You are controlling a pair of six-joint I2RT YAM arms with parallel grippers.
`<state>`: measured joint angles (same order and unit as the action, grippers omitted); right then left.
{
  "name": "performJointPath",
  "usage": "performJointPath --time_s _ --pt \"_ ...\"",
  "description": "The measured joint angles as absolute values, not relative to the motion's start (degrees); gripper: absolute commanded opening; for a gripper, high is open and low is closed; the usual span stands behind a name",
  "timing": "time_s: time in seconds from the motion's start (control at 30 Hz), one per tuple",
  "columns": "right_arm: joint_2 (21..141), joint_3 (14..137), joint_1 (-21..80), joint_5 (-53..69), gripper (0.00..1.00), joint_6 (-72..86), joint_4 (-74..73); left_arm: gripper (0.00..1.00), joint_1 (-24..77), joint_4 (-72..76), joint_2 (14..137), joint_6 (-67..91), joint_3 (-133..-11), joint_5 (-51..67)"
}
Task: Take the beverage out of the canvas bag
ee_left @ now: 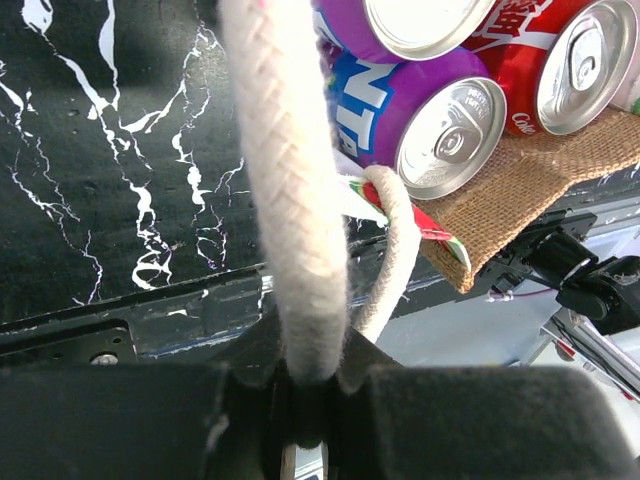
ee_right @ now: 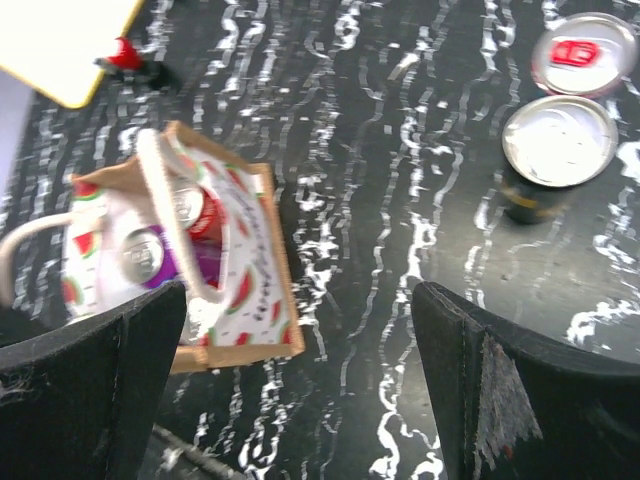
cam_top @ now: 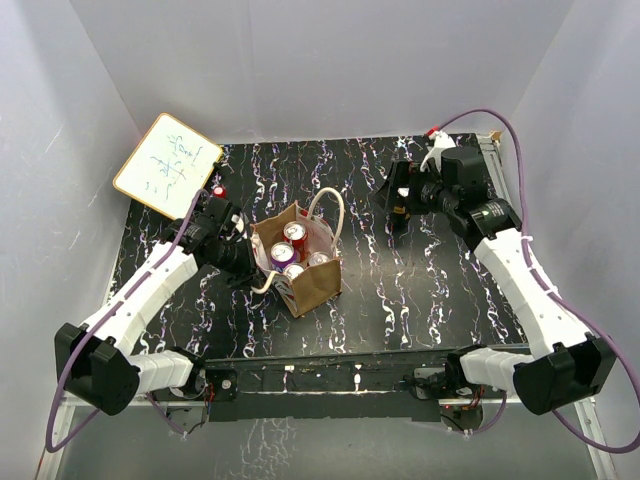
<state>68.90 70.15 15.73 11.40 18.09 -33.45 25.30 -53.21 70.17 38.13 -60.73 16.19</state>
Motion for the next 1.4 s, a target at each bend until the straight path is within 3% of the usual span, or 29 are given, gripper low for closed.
performJointPath --time_s 0.23,0.57,0.9,1.17,1.4 --pt "69.30 77.93 21.71 17.74 0.99 22.76 -35.42 0.00 25.28 -52.40 70.08 37.54 -59.99 17.43" --pt "82.28 90.76 47.27 7.92 0.99 29.26 -35.70 0.00 25.23 -53.32 70.13 34.24 -60.53 16.25" --pt "99.13 95.88 48.12 -3.01 0.99 39.33 -43.99 0.00 25.23 -52.42 70.50 34.72 -62.26 16.62" --pt "113.84 107.59 48.36 -10.66 0.99 45.89 -51.51 0.00 25.23 -52.45 70.46 36.07 -62.24 16.75" --pt "118.41 109.45 48.36 -16.12 0.99 52.75 -54.70 0.00 25.23 -52.51 70.41 36.71 -62.22 16.97"
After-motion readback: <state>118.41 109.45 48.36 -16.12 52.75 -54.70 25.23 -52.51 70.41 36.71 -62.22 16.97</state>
